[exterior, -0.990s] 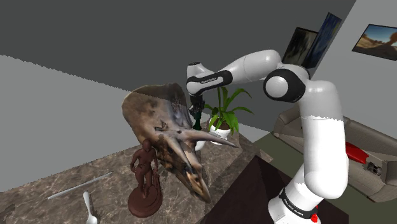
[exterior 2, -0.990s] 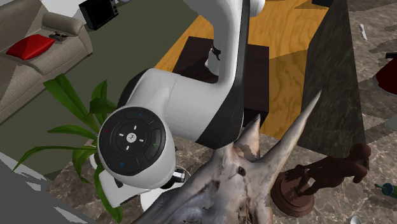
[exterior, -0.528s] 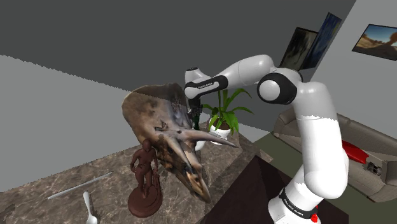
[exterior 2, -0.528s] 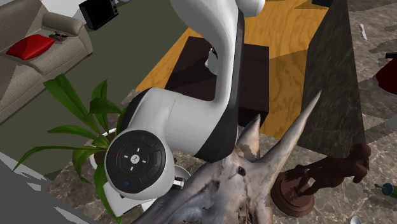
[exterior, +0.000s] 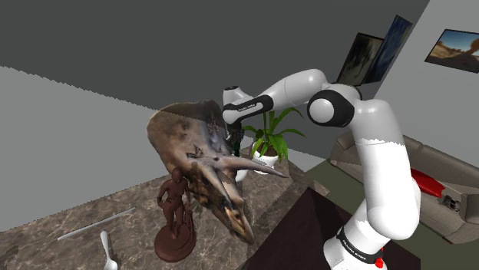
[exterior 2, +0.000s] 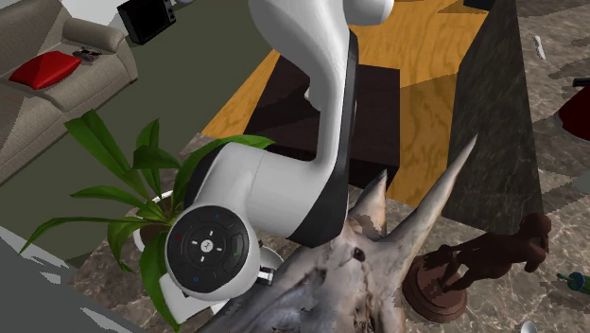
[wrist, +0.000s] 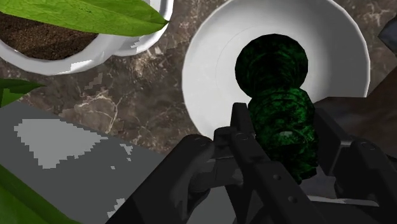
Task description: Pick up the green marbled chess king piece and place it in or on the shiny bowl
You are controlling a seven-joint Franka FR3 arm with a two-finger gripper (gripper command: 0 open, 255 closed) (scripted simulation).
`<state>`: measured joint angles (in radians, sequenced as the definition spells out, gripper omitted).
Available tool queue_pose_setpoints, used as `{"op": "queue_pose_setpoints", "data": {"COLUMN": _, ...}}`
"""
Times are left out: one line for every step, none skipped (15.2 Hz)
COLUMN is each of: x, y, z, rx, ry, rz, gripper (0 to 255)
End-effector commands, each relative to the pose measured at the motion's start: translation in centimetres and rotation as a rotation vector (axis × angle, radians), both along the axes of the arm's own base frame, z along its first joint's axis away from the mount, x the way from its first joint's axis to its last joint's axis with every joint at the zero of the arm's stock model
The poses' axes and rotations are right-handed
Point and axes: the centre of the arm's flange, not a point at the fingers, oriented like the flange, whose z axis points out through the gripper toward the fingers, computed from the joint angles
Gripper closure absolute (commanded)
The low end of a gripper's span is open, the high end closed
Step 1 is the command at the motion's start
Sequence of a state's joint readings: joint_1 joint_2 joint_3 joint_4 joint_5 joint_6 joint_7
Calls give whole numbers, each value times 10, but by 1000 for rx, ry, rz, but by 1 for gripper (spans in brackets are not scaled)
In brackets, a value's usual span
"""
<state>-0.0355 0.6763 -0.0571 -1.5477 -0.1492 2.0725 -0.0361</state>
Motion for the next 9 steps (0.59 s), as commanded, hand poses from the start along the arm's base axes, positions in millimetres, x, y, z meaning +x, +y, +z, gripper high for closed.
{"op": "queue_pose_setpoints", "data": {"x": 0, "y": 2, "z": -31, "rx": 5, "ry": 1, "rz": 6, "gripper": 255}}
{"op": "queue_pose_setpoints", "data": {"x": 0, "y": 2, "z": -35, "rx": 5, "ry": 1, "rz": 6, "gripper": 255}}
{"op": "queue_pose_setpoints", "data": {"x": 0, "y": 2, "z": -35, "rx": 5, "ry": 1, "rz": 6, "gripper": 255}}
{"op": "queue_pose_setpoints", "data": {"x": 0, "y": 2, "z": -35, "rx": 5, "ry": 1, "rz": 6, "gripper": 255}}
{"op": "queue_pose_setpoints", "data": {"x": 0, "y": 2, "z": -35, "rx": 5, "ry": 1, "rz": 6, "gripper": 255}}
{"op": "queue_pose_setpoints", "data": {"x": 0, "y": 2, "z": -35, "rx": 5, "ry": 1, "rz": 6, "gripper": 255}}
{"op": "queue_pose_setpoints", "data": {"x": 0, "y": 2, "z": -35, "rx": 5, "ry": 1, "rz": 6, "gripper": 255}}
{"op": "queue_pose_setpoints", "data": {"x": 0, "y": 2, "z": -35, "rx": 5, "ry": 1, "rz": 6, "gripper": 255}}
{"op": "queue_pose_setpoints", "data": {"x": 0, "y": 2, "z": -35, "rx": 5, "ry": 1, "rz": 6, "gripper": 255}}
